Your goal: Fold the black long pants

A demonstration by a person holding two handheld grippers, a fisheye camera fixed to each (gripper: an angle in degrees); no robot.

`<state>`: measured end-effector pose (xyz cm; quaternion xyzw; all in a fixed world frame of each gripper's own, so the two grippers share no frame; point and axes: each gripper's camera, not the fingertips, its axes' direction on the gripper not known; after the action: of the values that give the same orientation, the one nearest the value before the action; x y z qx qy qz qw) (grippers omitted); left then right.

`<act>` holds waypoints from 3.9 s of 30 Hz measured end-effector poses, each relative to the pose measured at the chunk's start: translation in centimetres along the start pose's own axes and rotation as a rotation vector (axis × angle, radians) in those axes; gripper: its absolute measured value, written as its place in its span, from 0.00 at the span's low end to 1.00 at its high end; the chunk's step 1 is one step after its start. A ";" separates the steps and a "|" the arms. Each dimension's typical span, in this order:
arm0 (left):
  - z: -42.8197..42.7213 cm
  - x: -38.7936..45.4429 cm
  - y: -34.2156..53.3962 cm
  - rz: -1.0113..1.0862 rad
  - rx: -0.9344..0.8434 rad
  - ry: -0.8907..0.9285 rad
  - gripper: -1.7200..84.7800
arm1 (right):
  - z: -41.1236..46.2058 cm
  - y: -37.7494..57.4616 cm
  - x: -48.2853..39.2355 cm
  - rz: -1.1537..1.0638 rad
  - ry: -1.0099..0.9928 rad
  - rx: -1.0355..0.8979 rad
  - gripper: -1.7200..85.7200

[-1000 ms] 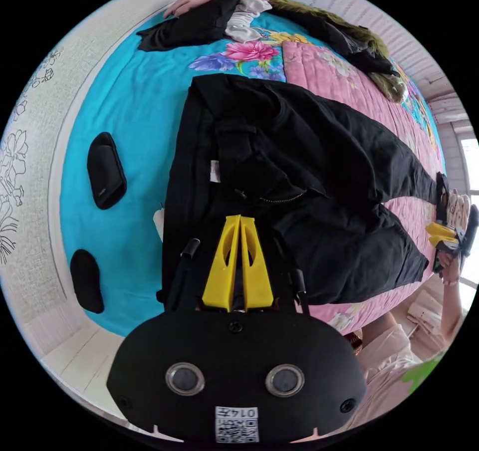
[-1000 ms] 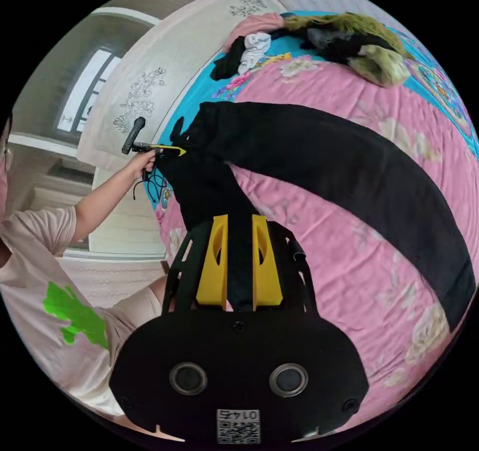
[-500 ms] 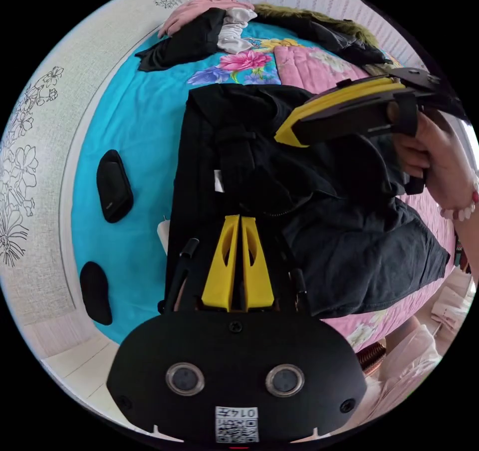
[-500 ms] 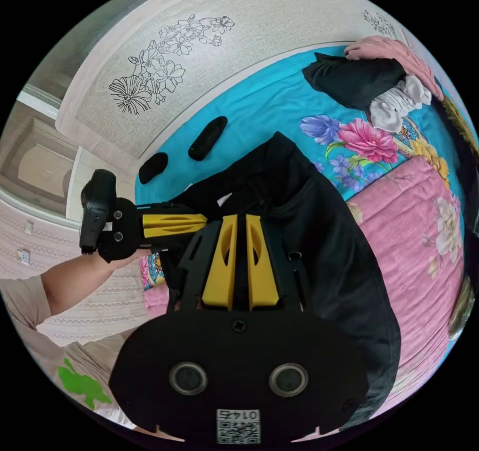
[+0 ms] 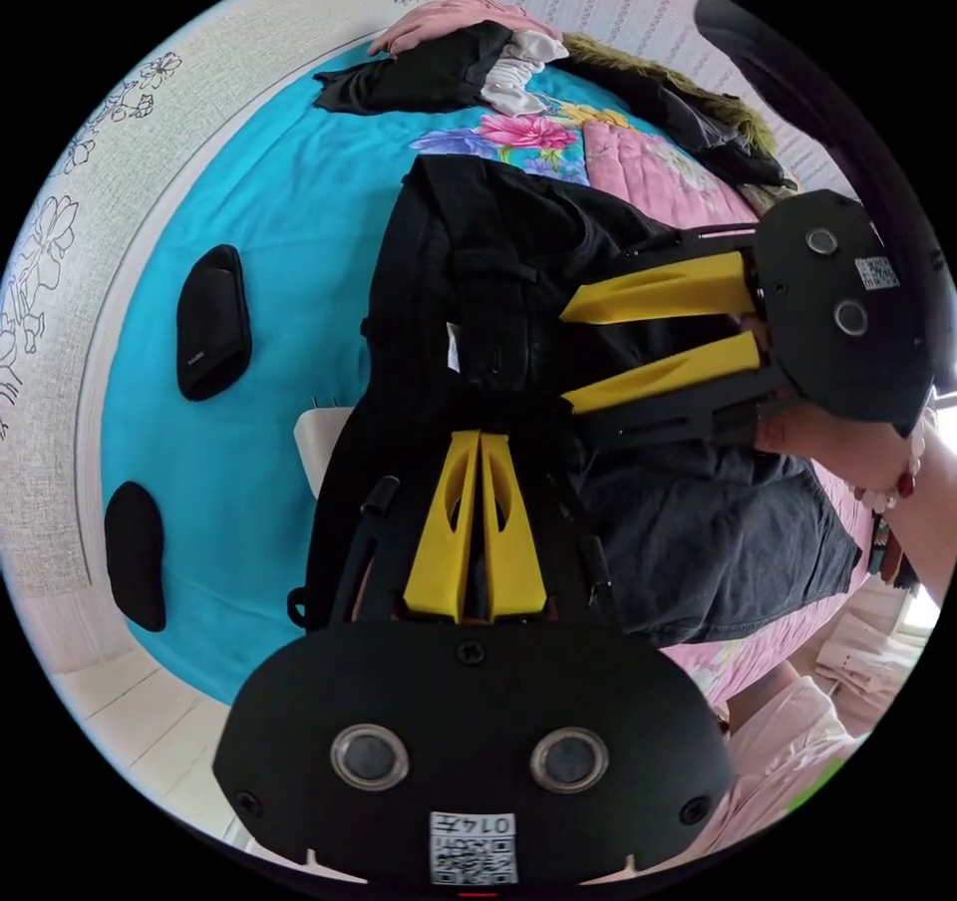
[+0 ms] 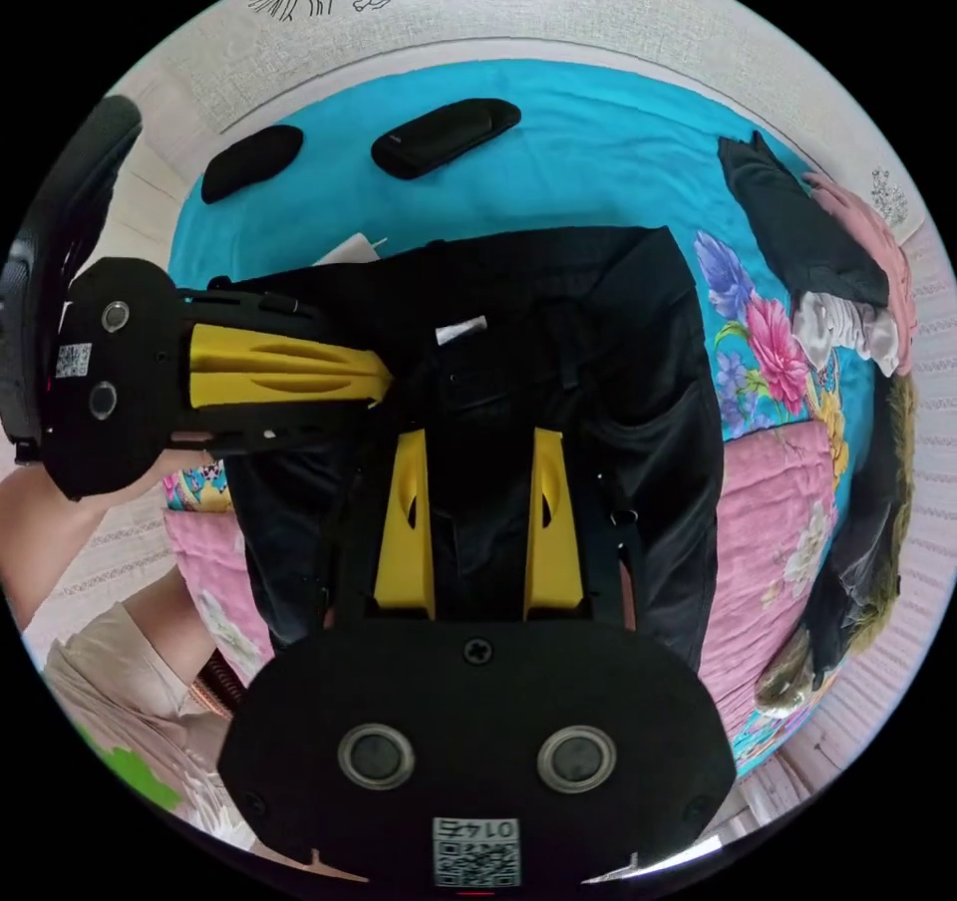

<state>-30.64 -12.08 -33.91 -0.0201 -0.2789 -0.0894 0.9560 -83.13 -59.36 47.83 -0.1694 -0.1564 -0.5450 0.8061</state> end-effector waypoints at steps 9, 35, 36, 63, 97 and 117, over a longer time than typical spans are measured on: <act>0.0 0.2 0.1 0.050 -0.008 -0.052 0.01 | 3.6 -4.3 0.2 -0.061 0.071 -0.029 0.13; -2.9 0.5 -0.1 0.025 0.117 -0.025 0.01 | -0.8 4.6 13.9 0.354 -0.495 0.419 0.06; -2.0 0.4 -0.6 0.026 0.095 -0.023 0.01 | -0.9 4.9 13.7 0.344 -0.488 0.412 0.06; -6.2 0.1 4.9 -0.015 0.219 -0.022 0.01 | -5.4 18.0 10.6 0.345 -0.496 0.247 0.11; 2.5 31.9 7.9 0.535 -0.026 0.106 0.10 | -21.3 91.3 -11.8 1.275 0.005 0.194 0.20; -0.5 27.5 15.5 0.428 0.165 0.111 0.10 | -30.1 106.9 -24.3 1.299 0.046 0.219 0.19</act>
<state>-4.73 -1.29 -19.40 0.0043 -0.2218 0.1377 0.9653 9.81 -15.38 -0.67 -0.1347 -0.0598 0.0679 0.9867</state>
